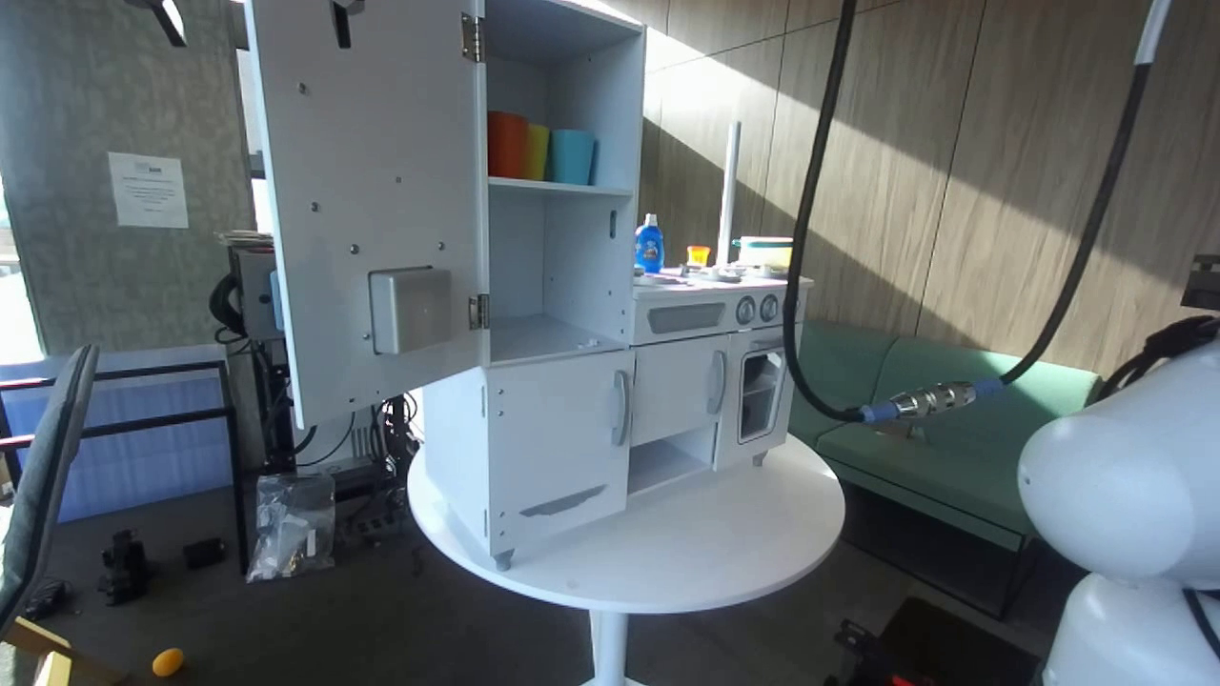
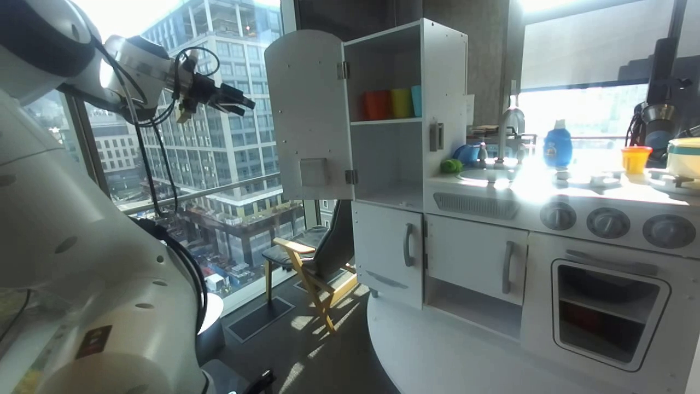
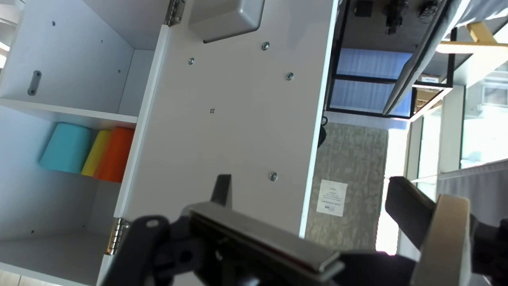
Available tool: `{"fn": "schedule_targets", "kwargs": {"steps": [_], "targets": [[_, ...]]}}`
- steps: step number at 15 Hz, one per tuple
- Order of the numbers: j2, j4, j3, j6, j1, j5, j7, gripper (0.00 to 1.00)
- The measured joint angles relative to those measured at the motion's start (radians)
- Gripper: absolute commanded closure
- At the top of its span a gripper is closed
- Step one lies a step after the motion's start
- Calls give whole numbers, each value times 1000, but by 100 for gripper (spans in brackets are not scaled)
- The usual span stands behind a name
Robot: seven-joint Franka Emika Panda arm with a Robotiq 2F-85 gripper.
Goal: Close all the cabinet doors
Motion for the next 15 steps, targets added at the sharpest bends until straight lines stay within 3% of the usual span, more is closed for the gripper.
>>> {"fn": "schedule_targets", "kwargs": {"steps": [4,8,13,15], "targets": [[-16,83,171,-1,-220,-3,9,0],[-52,150,276,-1,-393,2,10,0],[-102,227,329,-6,-511,4,10,0],[-137,238,291,-5,-519,68,-4,0]]}}
